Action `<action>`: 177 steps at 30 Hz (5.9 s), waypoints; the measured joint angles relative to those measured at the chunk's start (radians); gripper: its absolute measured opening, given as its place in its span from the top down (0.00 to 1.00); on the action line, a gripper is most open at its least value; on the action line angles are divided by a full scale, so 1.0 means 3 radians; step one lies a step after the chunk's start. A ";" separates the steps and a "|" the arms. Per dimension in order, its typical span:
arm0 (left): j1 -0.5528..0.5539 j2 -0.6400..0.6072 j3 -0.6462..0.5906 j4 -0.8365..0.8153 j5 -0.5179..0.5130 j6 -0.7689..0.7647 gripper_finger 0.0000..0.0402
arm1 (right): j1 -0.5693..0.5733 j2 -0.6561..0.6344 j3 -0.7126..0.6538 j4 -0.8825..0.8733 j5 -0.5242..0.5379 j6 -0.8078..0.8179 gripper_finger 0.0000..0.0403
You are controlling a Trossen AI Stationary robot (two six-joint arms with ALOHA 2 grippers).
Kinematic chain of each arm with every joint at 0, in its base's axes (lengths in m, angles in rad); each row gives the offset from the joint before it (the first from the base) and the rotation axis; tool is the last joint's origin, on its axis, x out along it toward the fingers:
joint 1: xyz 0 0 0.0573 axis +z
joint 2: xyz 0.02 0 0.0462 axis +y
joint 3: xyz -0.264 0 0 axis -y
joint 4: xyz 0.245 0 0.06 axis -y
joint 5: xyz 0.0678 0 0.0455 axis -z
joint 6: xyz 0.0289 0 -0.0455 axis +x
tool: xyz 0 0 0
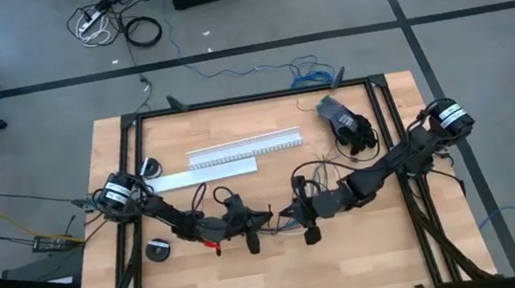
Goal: Ziptie cables
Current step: Wrap the colored wires together using a zip tie
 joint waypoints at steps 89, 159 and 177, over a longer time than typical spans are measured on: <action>0.0074 0.0000 0.0032 -0.0031 0.0079 -0.0410 1.00 | -0.0167 0.0004 0.0000 0.0221 -0.0338 -0.0126 1.00; 0.0117 -0.0001 0.0407 -0.0696 -0.0103 0.0246 1.00 | -0.0016 -0.0314 0.0000 0.0198 0.0356 0.0029 0.63; 0.0213 -0.0001 0.0405 -0.0403 -0.0328 0.0839 1.00 | 0.0145 -0.0359 0.0000 -0.0647 0.0980 0.0731 0.67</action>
